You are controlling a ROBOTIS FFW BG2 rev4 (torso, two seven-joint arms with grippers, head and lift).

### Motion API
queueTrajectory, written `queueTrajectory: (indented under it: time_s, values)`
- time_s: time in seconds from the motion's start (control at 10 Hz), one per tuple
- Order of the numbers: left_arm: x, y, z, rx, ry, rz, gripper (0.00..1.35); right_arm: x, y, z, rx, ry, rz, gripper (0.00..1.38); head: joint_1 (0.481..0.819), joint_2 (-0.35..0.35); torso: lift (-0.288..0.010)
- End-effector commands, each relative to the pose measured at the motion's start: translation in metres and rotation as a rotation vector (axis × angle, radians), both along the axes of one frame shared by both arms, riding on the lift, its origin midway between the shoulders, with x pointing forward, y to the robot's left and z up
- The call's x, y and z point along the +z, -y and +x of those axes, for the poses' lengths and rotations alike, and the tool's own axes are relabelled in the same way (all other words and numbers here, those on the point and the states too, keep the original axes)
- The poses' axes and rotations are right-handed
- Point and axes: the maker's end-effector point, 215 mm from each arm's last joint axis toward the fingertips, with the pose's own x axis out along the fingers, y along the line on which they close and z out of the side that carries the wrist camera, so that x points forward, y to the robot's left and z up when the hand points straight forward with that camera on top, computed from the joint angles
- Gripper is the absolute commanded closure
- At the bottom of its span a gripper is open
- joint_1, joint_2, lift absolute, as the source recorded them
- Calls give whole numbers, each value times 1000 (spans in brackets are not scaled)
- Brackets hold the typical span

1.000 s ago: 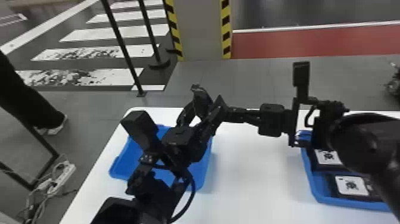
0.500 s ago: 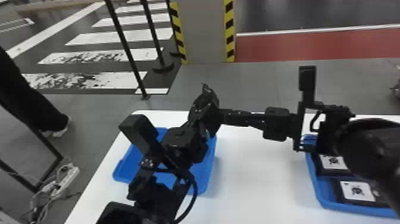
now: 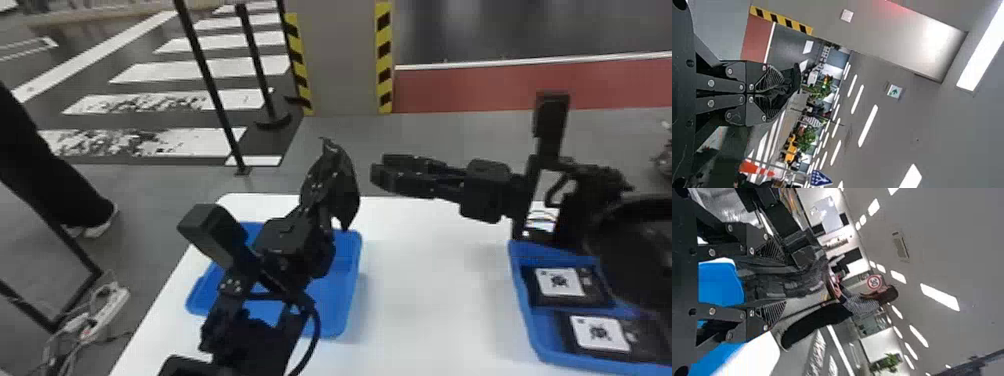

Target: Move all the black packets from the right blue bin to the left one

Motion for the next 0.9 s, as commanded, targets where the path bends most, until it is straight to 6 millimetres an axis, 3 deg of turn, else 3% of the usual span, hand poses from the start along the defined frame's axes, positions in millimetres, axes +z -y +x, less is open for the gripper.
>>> queueTrajectory:
  time_s: [0.0,0.1,0.2,0.3,0.4,0.5,0.6,0.7,0.8]
  values:
    - [-5,-34,2,89,23,20,1216,17,56,17,-138,70,4,85,597,214,-110]
    - [-21,-56,6,143,2,63,1216,2,94,27,-227,39,14,177,578,195,-110]
    - [-54,-77,12,194,-55,140,1216,-18,126,26,-316,12,-5,228,578,178,-110]
    - [-100,-93,19,235,-118,175,1214,-38,142,17,-362,-20,-32,248,600,160,-110]
    - [-148,-111,22,273,-171,203,1216,-52,144,14,-363,-54,-37,249,642,151,-110]
    - [-171,-118,20,298,-195,208,1205,-54,144,15,-365,-55,-44,249,667,155,-110]
    - [-166,-124,15,346,-165,215,845,-52,144,16,-366,-52,-48,249,695,169,-110]
    - [-156,-129,12,377,-119,220,222,-56,145,17,-368,-59,-64,243,695,180,-110]
    - [-145,-128,13,381,-90,221,-2,-64,146,15,-369,-74,-76,243,695,185,-110]
